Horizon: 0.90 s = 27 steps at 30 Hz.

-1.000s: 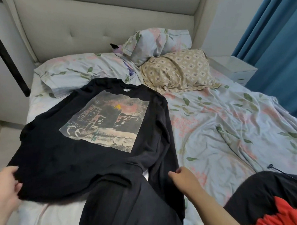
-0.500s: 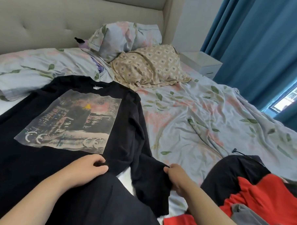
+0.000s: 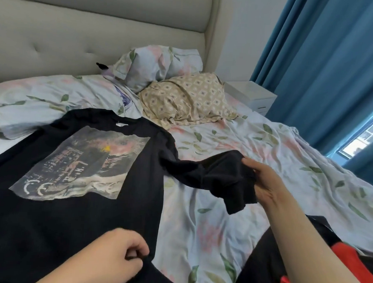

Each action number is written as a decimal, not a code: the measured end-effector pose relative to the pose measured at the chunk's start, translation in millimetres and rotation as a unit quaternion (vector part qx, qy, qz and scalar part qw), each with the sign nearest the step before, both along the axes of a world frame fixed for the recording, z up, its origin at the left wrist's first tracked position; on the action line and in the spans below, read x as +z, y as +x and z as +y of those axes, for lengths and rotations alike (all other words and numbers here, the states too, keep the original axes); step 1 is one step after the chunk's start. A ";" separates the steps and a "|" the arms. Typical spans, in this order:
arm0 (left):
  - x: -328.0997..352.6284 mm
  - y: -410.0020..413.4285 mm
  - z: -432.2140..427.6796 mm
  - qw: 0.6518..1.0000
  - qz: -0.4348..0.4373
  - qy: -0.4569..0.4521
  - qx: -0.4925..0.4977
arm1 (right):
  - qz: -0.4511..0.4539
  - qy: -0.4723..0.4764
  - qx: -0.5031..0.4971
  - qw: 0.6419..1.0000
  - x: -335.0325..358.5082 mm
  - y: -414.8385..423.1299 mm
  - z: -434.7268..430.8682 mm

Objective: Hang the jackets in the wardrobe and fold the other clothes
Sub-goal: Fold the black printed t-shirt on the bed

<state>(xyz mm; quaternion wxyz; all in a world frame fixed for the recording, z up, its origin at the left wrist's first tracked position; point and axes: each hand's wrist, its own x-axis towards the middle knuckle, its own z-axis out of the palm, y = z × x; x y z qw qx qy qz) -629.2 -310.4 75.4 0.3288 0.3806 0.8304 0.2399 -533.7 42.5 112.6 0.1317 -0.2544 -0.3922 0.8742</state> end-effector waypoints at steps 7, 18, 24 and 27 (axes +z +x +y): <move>8.4 -11.9 34.1 0.984 -0.133 -0.086 -0.078 | -0.028 0.111 0.157 0.981 -11.7 -6.8 -26.8; 5.7 -14.1 148.4 0.912 -0.328 0.194 0.151 | -0.052 0.165 0.189 0.967 -16.3 -11.6 -51.2; 3.6 -30.8 152.5 0.775 -0.511 0.220 0.301 | -0.011 -0.005 0.161 0.987 -23.5 -14.4 -52.3; -4.1 -38.9 151.3 0.752 -0.543 0.223 0.298 | -0.080 -0.036 0.035 0.996 -40.8 -30.3 -36.2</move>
